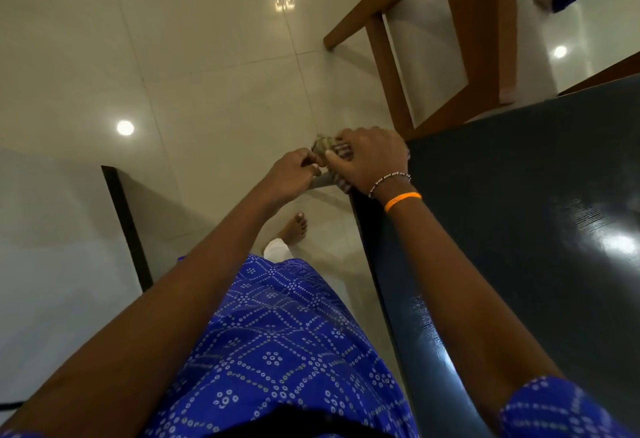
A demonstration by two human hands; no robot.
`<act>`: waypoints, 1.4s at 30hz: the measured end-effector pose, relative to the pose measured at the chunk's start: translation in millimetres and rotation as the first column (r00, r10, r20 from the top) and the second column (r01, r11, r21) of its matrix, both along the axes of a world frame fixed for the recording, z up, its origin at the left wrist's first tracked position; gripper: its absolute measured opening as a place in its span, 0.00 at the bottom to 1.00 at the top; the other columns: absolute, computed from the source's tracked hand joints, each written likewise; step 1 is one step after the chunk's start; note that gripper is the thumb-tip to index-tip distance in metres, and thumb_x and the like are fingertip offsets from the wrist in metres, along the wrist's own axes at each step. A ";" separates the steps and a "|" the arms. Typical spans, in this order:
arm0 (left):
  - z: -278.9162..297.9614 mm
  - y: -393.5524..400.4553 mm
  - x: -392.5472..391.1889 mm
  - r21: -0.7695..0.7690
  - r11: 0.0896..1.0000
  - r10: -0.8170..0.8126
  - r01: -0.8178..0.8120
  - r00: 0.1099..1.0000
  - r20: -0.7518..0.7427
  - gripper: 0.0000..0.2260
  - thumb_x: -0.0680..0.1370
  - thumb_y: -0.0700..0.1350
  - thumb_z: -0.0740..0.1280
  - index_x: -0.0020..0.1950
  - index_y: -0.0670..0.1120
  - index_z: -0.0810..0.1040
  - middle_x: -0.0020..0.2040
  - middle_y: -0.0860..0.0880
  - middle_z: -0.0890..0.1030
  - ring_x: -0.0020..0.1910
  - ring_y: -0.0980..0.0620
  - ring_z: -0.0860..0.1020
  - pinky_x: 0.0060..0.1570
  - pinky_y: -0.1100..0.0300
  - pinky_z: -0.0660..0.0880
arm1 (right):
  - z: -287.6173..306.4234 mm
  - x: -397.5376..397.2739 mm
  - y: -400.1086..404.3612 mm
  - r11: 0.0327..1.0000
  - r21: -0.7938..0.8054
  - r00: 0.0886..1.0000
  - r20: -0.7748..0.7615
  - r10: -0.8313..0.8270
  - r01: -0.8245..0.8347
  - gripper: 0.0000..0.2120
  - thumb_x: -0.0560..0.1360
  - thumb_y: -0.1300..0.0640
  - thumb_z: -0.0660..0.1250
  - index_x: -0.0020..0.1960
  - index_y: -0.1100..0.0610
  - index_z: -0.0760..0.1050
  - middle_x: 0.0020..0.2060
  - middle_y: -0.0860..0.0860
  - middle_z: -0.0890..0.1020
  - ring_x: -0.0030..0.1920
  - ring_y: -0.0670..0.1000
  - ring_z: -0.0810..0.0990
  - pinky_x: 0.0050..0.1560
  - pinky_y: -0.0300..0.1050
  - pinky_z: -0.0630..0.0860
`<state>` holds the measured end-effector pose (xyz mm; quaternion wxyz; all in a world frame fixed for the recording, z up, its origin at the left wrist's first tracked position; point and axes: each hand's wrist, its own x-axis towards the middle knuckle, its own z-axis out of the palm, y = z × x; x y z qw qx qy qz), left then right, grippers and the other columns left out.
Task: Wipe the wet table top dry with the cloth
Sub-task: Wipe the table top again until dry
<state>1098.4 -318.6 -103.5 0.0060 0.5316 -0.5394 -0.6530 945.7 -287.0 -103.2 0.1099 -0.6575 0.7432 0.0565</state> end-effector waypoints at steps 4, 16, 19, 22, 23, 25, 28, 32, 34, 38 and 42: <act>4.2 3.8 -11.9 0.017 1.000 -0.023 0.024 0.999 -0.033 0.09 0.79 0.39 0.56 0.52 0.47 0.75 0.53 0.48 0.76 0.52 0.50 0.74 0.47 0.61 0.69 | 11.1 -91.7 7.7 0.984 -0.128 0.992 -0.019 -0.127 0.124 0.26 0.72 0.39 0.56 0.48 0.58 0.82 0.41 0.61 0.84 0.44 0.62 0.80 0.43 0.48 0.71; 4.0 5.0 -7.0 0.016 0.995 -0.093 0.094 0.995 -0.046 0.11 0.79 0.36 0.54 0.52 0.46 0.74 0.52 0.48 0.76 0.44 0.55 0.73 0.37 0.65 0.68 | 13.6 -85.7 16.1 0.931 -0.070 0.931 -0.045 -0.362 0.359 0.25 0.71 0.42 0.54 0.52 0.58 0.79 0.49 0.60 0.80 0.54 0.60 0.74 0.59 0.50 0.62; 3.8 -1.2 2.6 0.019 0.996 -0.086 0.086 0.996 -0.013 0.10 0.79 0.36 0.53 0.54 0.45 0.71 0.52 0.46 0.77 0.46 0.52 0.74 0.37 0.64 0.67 | 6.4 -10.5 21.2 0.948 -0.068 0.951 0.007 -0.310 0.310 0.21 0.72 0.44 0.56 0.53 0.57 0.77 0.50 0.57 0.79 0.54 0.58 0.73 0.63 0.51 0.60; 5.4 -6.2 16.5 0.014 0.997 -0.075 0.074 0.997 0.030 0.07 0.80 0.38 0.53 0.54 0.45 0.68 0.51 0.47 0.77 0.47 0.50 0.74 0.38 0.60 0.67 | 0.2 48.0 34.3 0.967 -0.105 0.972 0.022 -0.233 0.234 0.21 0.72 0.46 0.62 0.60 0.57 0.76 0.56 0.58 0.78 0.60 0.61 0.73 0.71 0.58 0.58; 6.1 -7.4 21.1 0.005 0.997 -0.082 0.082 0.996 0.036 0.07 0.80 0.38 0.53 0.54 0.45 0.68 0.51 0.47 0.77 0.47 0.49 0.74 0.38 0.60 0.67 | -2.2 58.0 41.5 0.973 -0.121 0.980 -0.013 -0.200 0.197 0.23 0.71 0.48 0.65 0.63 0.57 0.75 0.60 0.59 0.77 0.63 0.62 0.73 0.71 0.59 0.59; 8.4 -8.2 29.1 -0.002 0.994 -0.109 0.109 0.994 0.030 0.06 0.80 0.39 0.54 0.54 0.45 0.68 0.51 0.46 0.77 0.46 0.50 0.73 0.37 0.61 0.67 | -4.2 64.2 57.5 0.974 -0.132 0.977 -0.091 -0.195 0.182 0.31 0.70 0.54 0.68 0.71 0.56 0.68 0.69 0.60 0.72 0.69 0.63 0.70 0.72 0.60 0.60; 12.8 -4.8 37.4 -0.019 0.984 -0.179 0.179 0.984 0.021 0.05 0.79 0.40 0.56 0.53 0.46 0.69 0.52 0.46 0.77 0.45 0.50 0.74 0.39 0.60 0.68 | -4.0 69.8 88.2 0.930 -0.197 0.935 -0.111 -0.337 0.312 0.34 0.71 0.57 0.67 0.75 0.59 0.60 0.74 0.60 0.64 0.72 0.61 0.66 0.73 0.59 0.58; 13.6 14.5 39.5 -0.030 0.939 -0.343 0.343 0.939 0.006 0.04 0.79 0.43 0.57 0.47 0.50 0.71 0.52 0.46 0.77 0.46 0.50 0.74 0.42 0.59 0.69 | -4.8 79.2 154.9 0.868 -0.203 0.876 -0.078 -0.477 0.454 0.37 0.69 0.58 0.68 0.75 0.63 0.60 0.74 0.61 0.63 0.74 0.60 0.64 0.73 0.57 0.55; 14.2 28.8 36.1 -0.016 0.902 -0.431 0.431 0.902 -0.010 0.04 0.79 0.44 0.58 0.49 0.49 0.72 0.53 0.45 0.77 0.45 0.51 0.74 0.42 0.59 0.70 | -3.1 82.9 198.7 0.835 -0.161 0.838 -0.070 -0.542 0.527 0.39 0.67 0.59 0.70 0.75 0.63 0.60 0.74 0.61 0.63 0.74 0.60 0.63 0.73 0.57 0.54; 21.3 65.0 23.9 0.003 0.790 -0.612 0.613 0.790 -0.043 0.09 0.80 0.46 0.58 0.56 0.45 0.72 0.55 0.44 0.77 0.48 0.50 0.75 0.49 0.57 0.70 | 7.8 98.1 295.4 0.705 -0.109 0.702 -0.064 -0.709 0.701 0.41 0.63 0.63 0.74 0.74 0.62 0.62 0.74 0.62 0.63 0.73 0.62 0.64 0.73 0.61 0.56; 30.8 94.5 19.0 -0.003 0.705 -0.707 0.709 0.702 -0.088 0.09 0.80 0.47 0.58 0.56 0.46 0.73 0.55 0.48 0.77 0.49 0.53 0.75 0.51 0.57 0.69 | 13.9 114.3 355.8 0.506 -0.105 0.505 -0.032 -0.862 0.856 0.40 0.62 0.70 0.68 0.74 0.60 0.64 0.75 0.66 0.58 0.74 0.68 0.59 0.70 0.69 0.59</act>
